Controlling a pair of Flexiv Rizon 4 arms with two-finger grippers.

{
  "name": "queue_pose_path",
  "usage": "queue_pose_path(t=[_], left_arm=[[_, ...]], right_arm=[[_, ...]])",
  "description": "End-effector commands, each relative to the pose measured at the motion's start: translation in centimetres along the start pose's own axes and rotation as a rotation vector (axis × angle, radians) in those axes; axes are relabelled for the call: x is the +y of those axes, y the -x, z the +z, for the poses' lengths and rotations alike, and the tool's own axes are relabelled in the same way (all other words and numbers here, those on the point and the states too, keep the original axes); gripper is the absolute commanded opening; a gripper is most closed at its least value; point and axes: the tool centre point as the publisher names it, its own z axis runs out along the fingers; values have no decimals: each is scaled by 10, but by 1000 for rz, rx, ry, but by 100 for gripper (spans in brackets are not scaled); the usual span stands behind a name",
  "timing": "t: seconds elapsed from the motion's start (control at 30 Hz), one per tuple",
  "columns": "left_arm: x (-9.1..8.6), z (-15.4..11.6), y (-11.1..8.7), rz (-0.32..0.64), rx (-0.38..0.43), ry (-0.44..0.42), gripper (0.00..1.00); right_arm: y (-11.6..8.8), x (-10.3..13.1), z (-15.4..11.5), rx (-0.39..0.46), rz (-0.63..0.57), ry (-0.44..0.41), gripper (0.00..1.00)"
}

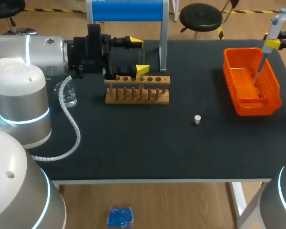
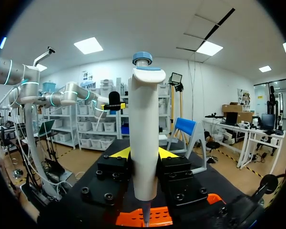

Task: Invert the test tube, pick up the pipette, mount the tip to pipette, aspirate from beaker and dispense into the tube, eject the tip, return the pipette, and cap with the stopper.

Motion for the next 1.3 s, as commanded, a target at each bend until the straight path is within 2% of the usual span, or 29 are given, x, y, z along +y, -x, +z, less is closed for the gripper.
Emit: queue_pose_path(t=[0.03, 0.7, 0.87, 1.07, 1.3], left_arm=[[0, 0, -1, 1, -5, -3, 100], [0, 0, -1, 1, -5, -3, 100], [-18, 22, 10, -9, 3, 28, 100], [-42, 63, 25, -27, 24, 55, 100], [-61, 109, 37, -49, 24, 73, 100]], right_arm=[[2, 0, -2, 8, 0, 0, 0], [2, 0, -2, 8, 0, 0, 0], [2, 0, -2, 8, 0, 0, 0], [2, 0, -2, 8, 0, 0, 0], [2, 0, -2, 8, 0, 0, 0]])
